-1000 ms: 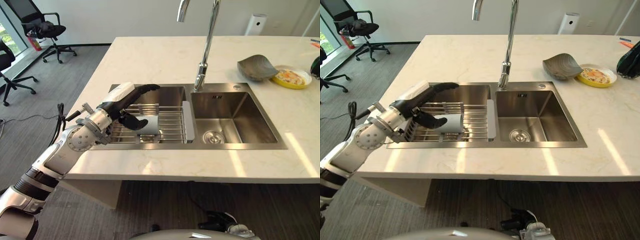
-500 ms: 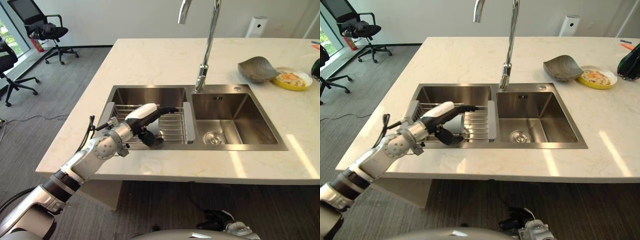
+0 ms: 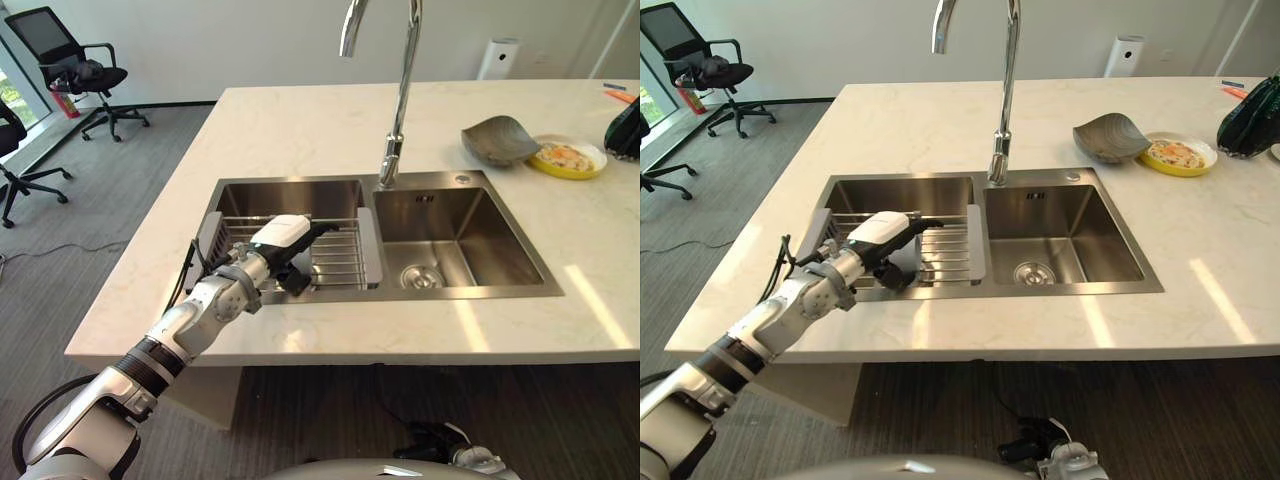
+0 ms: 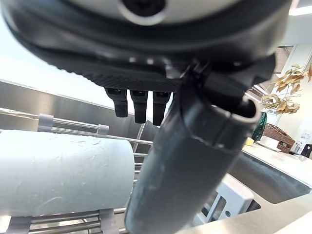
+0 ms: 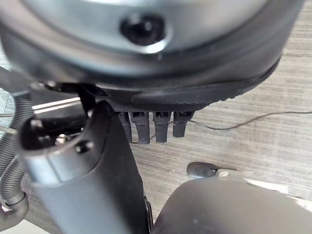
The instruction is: Place the dishes in the dishwasher.
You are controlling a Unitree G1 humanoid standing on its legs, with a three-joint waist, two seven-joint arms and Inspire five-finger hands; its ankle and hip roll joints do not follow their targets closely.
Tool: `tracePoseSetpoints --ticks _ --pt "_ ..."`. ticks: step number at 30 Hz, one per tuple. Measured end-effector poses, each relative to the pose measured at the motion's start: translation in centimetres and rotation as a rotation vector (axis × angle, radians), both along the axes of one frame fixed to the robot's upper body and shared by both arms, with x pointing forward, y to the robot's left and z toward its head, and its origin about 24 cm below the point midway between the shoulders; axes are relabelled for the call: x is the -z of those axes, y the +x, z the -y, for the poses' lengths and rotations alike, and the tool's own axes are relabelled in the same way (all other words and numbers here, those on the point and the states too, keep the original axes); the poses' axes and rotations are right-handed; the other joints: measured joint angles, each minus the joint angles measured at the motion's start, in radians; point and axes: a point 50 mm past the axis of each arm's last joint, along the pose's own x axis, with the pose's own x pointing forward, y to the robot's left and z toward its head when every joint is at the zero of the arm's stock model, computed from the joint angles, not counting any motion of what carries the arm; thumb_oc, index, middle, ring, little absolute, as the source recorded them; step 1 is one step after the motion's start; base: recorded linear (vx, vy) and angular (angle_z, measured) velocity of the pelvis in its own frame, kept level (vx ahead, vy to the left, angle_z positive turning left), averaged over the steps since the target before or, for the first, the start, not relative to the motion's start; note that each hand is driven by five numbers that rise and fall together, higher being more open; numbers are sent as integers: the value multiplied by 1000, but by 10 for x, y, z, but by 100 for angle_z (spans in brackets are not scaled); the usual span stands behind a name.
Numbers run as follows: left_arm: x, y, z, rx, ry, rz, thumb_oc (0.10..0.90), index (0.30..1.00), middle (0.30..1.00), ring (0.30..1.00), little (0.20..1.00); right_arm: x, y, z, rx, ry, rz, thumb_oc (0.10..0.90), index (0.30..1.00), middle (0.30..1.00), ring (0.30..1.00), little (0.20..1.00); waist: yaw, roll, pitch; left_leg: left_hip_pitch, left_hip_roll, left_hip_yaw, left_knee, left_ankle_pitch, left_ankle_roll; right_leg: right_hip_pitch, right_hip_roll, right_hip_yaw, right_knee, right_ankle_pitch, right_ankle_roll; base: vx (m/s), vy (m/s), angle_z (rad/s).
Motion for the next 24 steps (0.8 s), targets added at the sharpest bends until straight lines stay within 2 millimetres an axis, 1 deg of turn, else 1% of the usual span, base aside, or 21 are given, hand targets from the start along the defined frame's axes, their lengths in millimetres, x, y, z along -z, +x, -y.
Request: tracePoseSetpoints --ticks 3,8,9,17,24 --pt "2 -1 -7 -36 4 21 800 900 900 900 900 0 1 0 4 -1 4 800 900 900 900 900 1 -1 1 0 1 9 0 0 0 -3 0 7 0 0 0 -1 -1 -8" --pt "4 3 -20 -108 19 32 800 900 900 900 900 0 -1 0 7 1 4 800 900 900 900 900 -1 -1 1 0 1 13 0 0 0 -4 0 10 0 1 0 -3 1 -2" --pt "4 3 -20 -108 19 32 800 900 900 900 900 0 -1 0 7 1 4 800 900 900 900 900 -1 -1 1 0 1 13 0 0 0 -4 0 10 0 1 0 0 0 0" --pt "17 6 -39 -183 79 -17 800 900 900 900 900 0 -1 -1 6 4 2 800 900 900 900 900 -3 -6 9 0 1 16 0 0 0 -5 0 13 0 1 0 0 0 0" --pt "22 9 -43 -205 103 -43 800 900 900 900 900 1 -1 -2 3 13 -4 800 900 900 900 900 -11 -10 13 0 1 18 0 -1 -1 -6 0 14 0 1 0 0 0 0"
